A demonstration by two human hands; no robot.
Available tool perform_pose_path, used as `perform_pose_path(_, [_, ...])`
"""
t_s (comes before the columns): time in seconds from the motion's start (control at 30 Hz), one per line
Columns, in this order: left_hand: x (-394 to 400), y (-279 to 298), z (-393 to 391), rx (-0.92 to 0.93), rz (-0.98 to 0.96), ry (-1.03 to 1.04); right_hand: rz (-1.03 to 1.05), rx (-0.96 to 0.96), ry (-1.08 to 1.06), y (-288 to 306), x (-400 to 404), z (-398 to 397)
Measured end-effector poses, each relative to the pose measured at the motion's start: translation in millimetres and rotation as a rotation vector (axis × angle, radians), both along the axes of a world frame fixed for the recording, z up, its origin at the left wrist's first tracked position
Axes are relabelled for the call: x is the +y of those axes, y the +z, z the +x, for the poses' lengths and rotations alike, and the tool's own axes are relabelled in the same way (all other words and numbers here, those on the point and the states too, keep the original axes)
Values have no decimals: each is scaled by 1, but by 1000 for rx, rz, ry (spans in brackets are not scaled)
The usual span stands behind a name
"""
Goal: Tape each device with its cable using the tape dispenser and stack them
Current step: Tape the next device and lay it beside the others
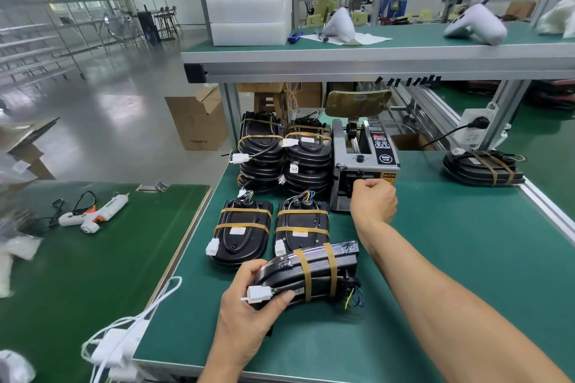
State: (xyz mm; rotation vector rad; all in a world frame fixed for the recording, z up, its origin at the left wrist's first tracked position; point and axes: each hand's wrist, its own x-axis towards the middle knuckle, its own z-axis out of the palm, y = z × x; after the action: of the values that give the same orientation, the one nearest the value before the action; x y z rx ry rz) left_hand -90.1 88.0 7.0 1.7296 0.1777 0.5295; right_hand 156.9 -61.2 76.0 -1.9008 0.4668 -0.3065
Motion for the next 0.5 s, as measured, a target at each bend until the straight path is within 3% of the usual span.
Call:
perform_pose_path(0.33, [2, -2, 1, 2, 19, 2, 166, -65, 372, -18, -32, -42])
perform_pose_path(0.5, [4, -5, 1, -1, 43, 12, 265, -140, 545, 2, -67, -79])
